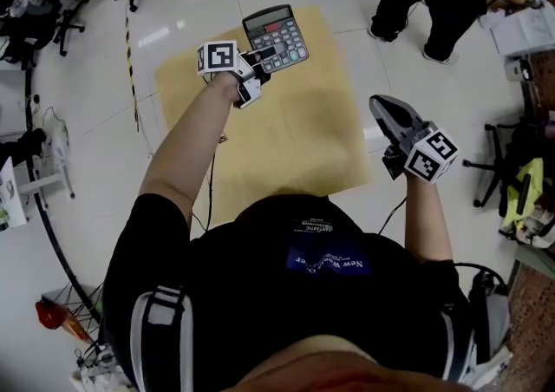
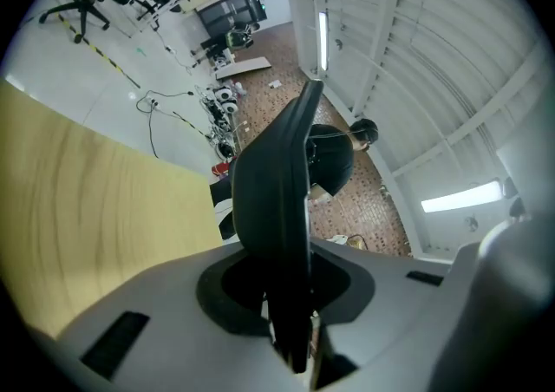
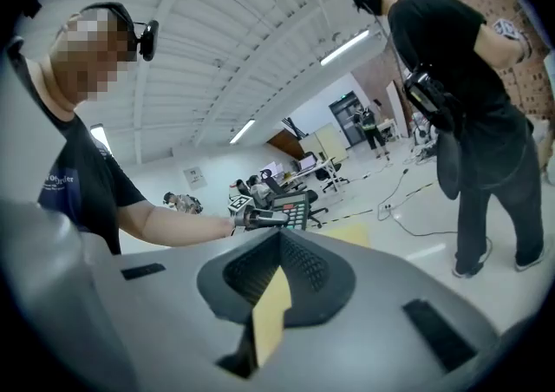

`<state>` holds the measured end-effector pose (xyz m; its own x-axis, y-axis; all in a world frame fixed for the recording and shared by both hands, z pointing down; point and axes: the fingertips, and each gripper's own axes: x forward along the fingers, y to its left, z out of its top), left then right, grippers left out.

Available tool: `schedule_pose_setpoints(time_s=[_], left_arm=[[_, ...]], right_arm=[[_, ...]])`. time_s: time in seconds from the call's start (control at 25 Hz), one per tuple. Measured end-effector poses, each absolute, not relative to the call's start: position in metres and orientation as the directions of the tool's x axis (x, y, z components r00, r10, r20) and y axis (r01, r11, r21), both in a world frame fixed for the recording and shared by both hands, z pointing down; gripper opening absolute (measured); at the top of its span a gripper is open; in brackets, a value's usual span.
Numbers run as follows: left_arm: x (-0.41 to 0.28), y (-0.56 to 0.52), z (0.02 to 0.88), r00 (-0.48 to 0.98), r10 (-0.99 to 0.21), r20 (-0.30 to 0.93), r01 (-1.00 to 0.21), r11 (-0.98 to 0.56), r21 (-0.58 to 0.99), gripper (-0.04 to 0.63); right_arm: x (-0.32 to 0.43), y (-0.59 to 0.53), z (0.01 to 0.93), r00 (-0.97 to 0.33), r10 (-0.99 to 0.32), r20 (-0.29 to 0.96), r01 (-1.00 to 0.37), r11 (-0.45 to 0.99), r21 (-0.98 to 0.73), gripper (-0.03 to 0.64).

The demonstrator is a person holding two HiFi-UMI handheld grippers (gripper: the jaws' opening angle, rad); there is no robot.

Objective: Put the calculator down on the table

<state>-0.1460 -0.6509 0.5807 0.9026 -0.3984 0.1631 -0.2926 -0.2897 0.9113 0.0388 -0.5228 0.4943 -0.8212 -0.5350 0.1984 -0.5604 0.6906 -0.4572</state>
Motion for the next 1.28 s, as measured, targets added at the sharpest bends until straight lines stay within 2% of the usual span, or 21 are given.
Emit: schedule_pose_setpoints(time_s=[0.2, 0.4, 0.84, 1.28], left_arm=[[-0.099, -0.714, 0.622, 0.895, -0.392, 0.212, -0.327, -0.255, 0.91, 0.086], [-0.08, -0.751, 0.669, 0.876, -0.368, 0.311, -0.403, -0.205, 0.892, 0.086], [-0.085, -0.769, 0.726, 0.82, -0.303, 0.486, -0.529, -0.076, 0.845, 0.086], [-0.086, -0.771, 0.73, 0.71, -0.275, 0.648, -0.678, -0.021, 0.734, 0.089]], right_arm=[[0.116, -0.554, 0.508, -0.76, -0.616, 0.208, -0.633, 0.63, -0.449, -0.012], [0.155, -0.563, 0.527, -0.731, -0.645, 0.223, -0.662, 0.59, -0.462, -0.012], [0.177, -0.559, 0.555, -0.725, -0.642, 0.249, -0.662, 0.55, -0.51, -0.012], [0.171, -0.556, 0.55, -0.749, -0.624, 0.225, -0.633, 0.57, -0.524, -0.012]])
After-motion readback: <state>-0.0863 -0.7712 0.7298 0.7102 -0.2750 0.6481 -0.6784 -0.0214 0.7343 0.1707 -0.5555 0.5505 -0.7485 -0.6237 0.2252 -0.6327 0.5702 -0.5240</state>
